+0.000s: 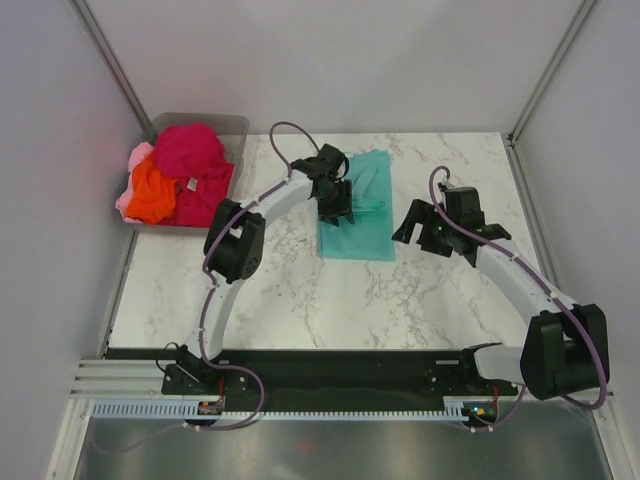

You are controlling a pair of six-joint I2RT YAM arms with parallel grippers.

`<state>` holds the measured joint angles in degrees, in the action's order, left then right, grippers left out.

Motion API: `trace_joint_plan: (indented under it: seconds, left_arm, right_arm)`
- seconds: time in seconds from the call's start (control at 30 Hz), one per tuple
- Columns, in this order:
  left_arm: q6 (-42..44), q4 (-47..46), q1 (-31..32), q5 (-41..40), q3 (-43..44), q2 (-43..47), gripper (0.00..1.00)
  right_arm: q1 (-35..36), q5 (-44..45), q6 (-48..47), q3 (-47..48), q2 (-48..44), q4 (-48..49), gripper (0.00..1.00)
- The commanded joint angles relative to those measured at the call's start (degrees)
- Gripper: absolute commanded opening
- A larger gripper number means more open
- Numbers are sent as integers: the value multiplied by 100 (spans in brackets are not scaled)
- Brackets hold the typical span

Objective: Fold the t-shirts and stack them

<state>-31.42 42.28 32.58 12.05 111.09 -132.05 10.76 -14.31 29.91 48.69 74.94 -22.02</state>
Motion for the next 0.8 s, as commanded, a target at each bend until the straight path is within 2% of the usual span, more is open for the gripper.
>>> trace_joint_plan:
  seconds: [0.0,0.2,0.27,0.37,0.47,0.53,0.57,0.63,0.67,0.77]
  left_arm:
    - [276,-150,-76,-124,1148,-381,54]
    - [5,-53,-717,-45,2827,-1243,55]
    - [-39,-45,-989,-45,3032,-1271,56]
    - [-31,-27,-1210,-36,2639,-789,57]
    - [241,-45,-1201,-10,1577,106,57]
    - [268,-97,-1201,-150,392,851,56]
    - [259,-228,-1192,-125,-578,1126,56]
    - [198,-1035,-1192,50,-1664,1714,56]
    - [145,-1334,-1192,321,-2661,2248,56]
    - [-127,-2249,-1166,613,-4010,3077,56]
  right_arm:
    - [5,-90,-231,27,-365,-232,96]
    - [-4,15,-459,106,-384,-435,97]
    - [5,7,-504,62,-252,-408,97]
    - [-4,-159,-504,-131,-112,-198,98]
    - [13,-292,-442,-377,55,110,98]
    - [-4,-274,-425,-421,318,189,98]
    - [5,-396,-416,-439,416,268,98]
    - [5,-555,-346,-509,618,584,98]
    - [5,-651,-276,-544,819,707,97]
    - [31,-784,-188,-571,1233,1085,96]
